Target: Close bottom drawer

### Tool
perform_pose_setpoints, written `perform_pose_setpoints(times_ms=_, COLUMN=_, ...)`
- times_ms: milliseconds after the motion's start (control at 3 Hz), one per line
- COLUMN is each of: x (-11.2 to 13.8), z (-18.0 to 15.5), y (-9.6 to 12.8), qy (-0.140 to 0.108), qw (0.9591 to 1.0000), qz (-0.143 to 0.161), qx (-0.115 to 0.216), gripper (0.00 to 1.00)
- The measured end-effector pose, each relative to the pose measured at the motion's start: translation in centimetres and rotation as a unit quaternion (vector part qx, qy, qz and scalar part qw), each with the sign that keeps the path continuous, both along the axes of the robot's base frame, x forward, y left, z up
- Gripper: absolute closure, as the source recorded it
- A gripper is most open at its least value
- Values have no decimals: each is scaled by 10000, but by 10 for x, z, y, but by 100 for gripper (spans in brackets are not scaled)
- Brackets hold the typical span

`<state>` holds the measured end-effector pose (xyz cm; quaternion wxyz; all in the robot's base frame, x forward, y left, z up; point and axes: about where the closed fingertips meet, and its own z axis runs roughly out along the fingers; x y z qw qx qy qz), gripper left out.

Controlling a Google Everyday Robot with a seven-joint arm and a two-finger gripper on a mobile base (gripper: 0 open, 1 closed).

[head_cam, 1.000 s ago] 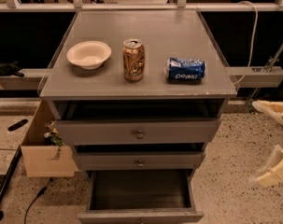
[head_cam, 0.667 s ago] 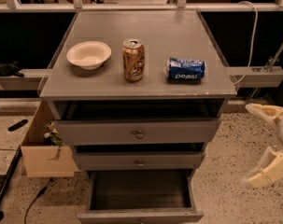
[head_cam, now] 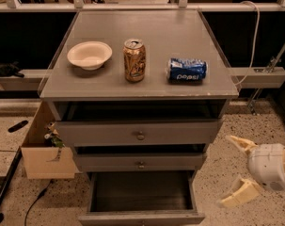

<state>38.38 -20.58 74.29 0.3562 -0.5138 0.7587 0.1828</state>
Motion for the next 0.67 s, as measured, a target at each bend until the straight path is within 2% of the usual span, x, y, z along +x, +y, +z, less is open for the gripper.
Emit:
perform_pose_setpoints(times_ms=333, x=-2, z=-55, y=-8, qy=58, qw=9999, qz=-13, qx=160, gripper=0)
perform_pose_setpoints(times_ms=667, x=-17, z=-89, y=-13, qy=133, qw=9998, qz=1, qx=156, gripper=0)
